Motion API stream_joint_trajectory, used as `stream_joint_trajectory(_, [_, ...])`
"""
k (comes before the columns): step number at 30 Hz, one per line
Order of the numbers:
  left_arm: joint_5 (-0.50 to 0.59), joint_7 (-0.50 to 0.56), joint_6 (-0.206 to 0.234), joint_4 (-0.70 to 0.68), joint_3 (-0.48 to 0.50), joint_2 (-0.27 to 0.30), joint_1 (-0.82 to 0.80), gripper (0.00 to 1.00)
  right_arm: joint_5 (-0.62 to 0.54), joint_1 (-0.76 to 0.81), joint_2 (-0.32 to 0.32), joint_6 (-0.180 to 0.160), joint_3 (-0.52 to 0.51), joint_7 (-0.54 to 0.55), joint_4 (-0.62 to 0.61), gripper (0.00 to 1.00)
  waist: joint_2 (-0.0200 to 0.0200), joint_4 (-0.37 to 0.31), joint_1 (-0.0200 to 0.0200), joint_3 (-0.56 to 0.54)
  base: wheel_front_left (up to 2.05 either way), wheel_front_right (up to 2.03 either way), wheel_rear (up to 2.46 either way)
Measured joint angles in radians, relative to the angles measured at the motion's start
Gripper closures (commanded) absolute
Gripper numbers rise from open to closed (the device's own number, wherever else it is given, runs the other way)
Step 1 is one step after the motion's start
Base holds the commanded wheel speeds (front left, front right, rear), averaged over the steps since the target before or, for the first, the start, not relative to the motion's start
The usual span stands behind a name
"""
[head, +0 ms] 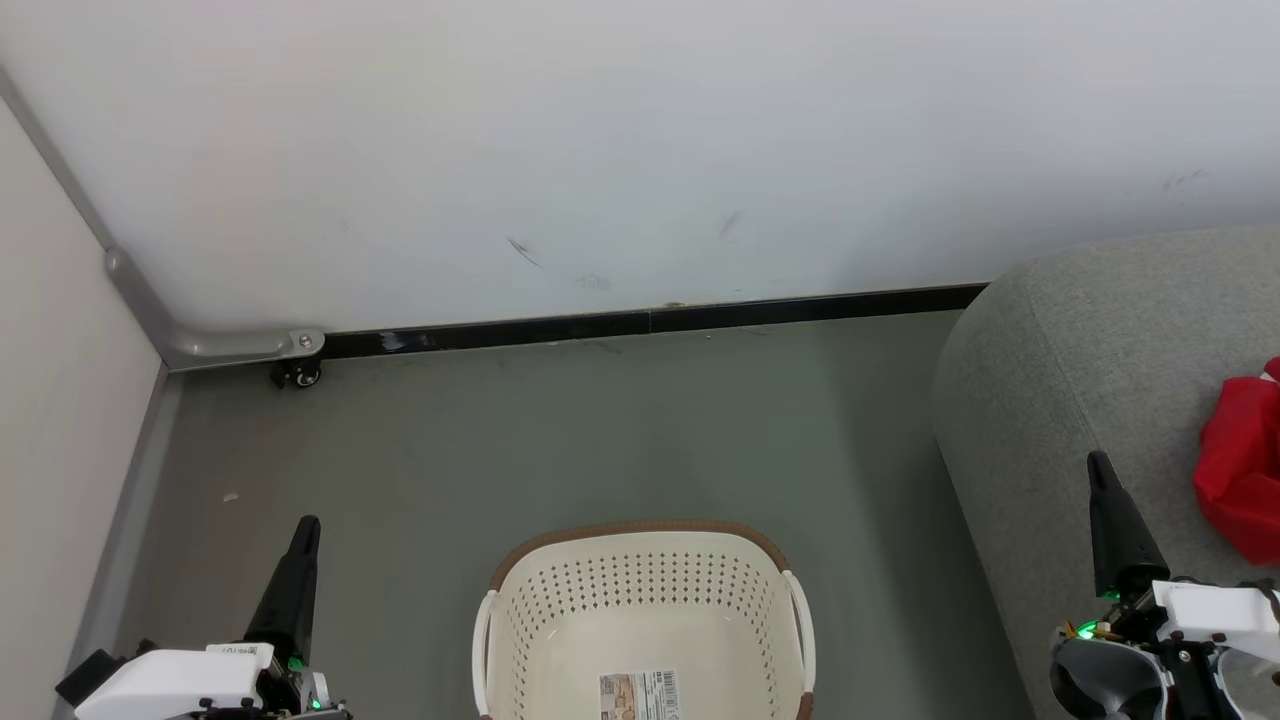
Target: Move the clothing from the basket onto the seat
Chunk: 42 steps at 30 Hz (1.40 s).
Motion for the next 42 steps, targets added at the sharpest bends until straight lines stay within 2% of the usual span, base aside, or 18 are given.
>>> stream_joint_trajectory(42, [0.000, 0.000, 0.000, 0.001, 0.000, 0.000, 0.000, 1.00, 0.001, 0.000, 0.000, 0.000, 0.001, 0.000, -0.001, 1.00, 0.0000, 0.000, -0.0002, 0.000, 0.00, 0.00, 0.00])
